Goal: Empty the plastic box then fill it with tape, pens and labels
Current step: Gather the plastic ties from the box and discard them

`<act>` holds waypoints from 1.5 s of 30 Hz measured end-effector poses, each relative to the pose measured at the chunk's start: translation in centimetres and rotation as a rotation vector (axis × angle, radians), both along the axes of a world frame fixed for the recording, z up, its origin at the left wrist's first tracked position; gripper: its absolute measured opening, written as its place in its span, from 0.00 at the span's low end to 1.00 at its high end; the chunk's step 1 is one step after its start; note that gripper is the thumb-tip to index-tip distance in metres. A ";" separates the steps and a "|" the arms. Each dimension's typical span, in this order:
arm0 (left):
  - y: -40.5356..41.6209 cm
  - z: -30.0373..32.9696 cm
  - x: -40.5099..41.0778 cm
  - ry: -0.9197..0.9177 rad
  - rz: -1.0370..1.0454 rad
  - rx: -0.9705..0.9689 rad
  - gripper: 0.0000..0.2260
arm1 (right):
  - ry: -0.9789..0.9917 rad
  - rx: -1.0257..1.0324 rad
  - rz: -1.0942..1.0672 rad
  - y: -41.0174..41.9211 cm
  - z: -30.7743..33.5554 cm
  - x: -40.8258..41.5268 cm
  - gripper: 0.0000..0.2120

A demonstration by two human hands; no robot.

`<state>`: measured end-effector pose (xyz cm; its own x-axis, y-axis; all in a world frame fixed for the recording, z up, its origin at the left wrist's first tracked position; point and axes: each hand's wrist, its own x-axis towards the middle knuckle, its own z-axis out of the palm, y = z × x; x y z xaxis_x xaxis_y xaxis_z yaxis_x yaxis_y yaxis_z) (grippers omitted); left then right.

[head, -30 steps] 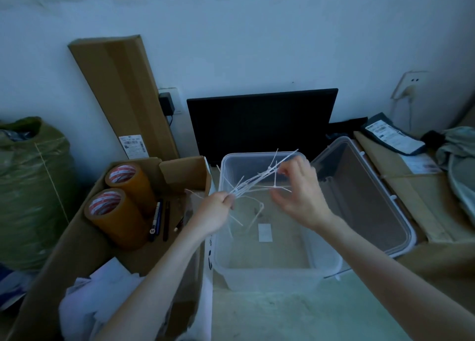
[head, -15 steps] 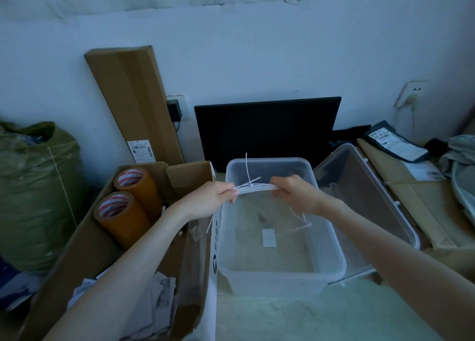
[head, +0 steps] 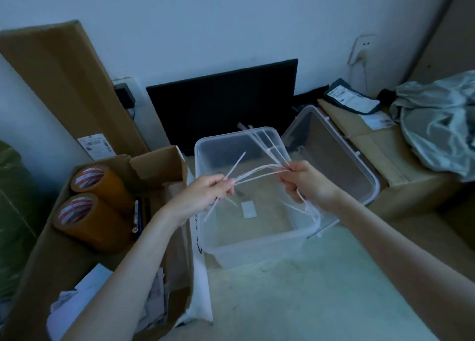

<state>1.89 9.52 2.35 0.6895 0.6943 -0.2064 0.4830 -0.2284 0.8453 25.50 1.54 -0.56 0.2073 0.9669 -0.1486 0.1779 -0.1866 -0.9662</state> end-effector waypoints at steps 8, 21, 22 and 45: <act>-0.8 -1.7 1.6 -0.423 0.464 -0.518 0.11 | 0.840 0.031 -0.384 -1.5 -1.2 0.8 0.17; -0.9 -0.4 0.0 -0.298 0.465 0.003 0.05 | 0.538 0.086 -0.045 0.9 0.5 -3.4 0.17; -0.8 -0.3 0.0 -0.255 0.425 0.080 0.06 | 0.542 0.092 -0.032 1.0 0.5 -3.6 0.17; -1.9 -1.0 -0.2 -0.035 0.291 0.141 0.11 | 0.516 0.167 -0.149 3.7 0.2 -3.9 0.07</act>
<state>1.72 7.62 1.39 0.4629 0.8833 -0.0739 0.5162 -0.2009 0.8325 21.62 5.24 -0.37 0.2842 0.9519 -0.1148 -0.3424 -0.0111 -0.9395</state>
